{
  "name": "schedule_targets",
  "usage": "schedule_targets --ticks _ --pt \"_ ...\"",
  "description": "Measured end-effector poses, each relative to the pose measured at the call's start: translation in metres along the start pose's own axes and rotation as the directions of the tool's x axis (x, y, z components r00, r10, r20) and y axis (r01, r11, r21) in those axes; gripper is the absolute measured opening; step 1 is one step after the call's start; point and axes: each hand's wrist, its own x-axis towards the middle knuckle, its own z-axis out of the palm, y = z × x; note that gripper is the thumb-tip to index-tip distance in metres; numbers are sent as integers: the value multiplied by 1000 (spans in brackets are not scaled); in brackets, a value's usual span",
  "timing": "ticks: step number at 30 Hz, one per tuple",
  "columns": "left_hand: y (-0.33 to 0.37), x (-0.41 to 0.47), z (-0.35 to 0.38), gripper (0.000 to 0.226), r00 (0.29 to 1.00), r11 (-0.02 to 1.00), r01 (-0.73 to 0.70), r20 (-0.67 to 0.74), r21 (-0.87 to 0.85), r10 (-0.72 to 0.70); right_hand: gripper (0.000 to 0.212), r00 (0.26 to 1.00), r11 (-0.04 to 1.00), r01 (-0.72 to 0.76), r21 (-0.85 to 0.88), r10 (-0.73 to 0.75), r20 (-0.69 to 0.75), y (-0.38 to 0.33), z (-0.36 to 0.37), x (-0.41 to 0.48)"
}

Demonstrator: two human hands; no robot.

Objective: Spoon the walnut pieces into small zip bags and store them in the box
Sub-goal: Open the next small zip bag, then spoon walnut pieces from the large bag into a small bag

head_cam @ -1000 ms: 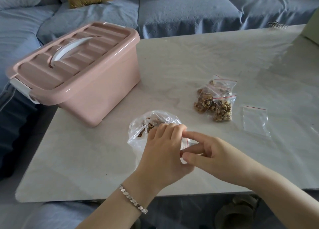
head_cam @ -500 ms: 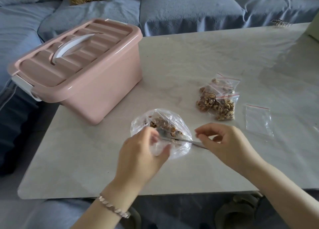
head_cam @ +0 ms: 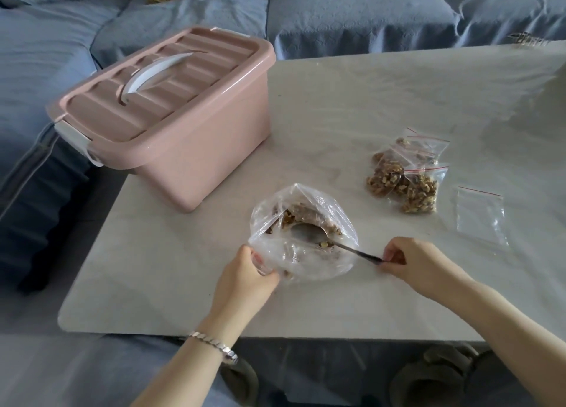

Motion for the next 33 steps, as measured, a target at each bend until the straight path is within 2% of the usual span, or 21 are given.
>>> schedule_targets --ticks 3,6,10,13,15,19,22,26,29,33 --pt "0 -1 2 21 1000 997 -12 -2 -72 12 17 1000 980 7 200 -10 15 -2 -9 -6" --pt "12 -3 -8 19 995 988 -88 -55 -127 81 17 998 957 55 286 -45 -41 -5 -20 -10" --pt "43 2 -27 23 970 950 -226 -134 -215 201 17 967 877 171 448 -64 -245 -15 -38 -12" --pt "64 8 -40 27 954 921 -285 -171 -266 245 21 916 829 242 504 -25 -400 -24 -47 -10" --pt "67 12 -47 27 950 917 -289 -200 -274 240 24 893 805 279 523 -17 -450 -28 -51 -10" --pt "48 18 -54 22 968 939 -196 -210 -283 139 18 867 815 341 469 -80 -491 -32 -49 -14" --pt "21 28 -57 22 992 984 -80 -104 -158 64 19 838 774 411 483 -112 -534 -34 -44 -15" --pt "0 28 -50 25 998 998 -68 -2 18 68 21 804 748 497 440 -205 -559 -45 -32 -8" --pt "-2 23 -45 27 995 994 -104 8 17 104 9 754 789 542 289 -306 -581 -52 -26 -2" --pt "3 25 -46 29 984 985 -173 44 15 172 12 644 810 586 2 -464 -608 -52 -31 -7"
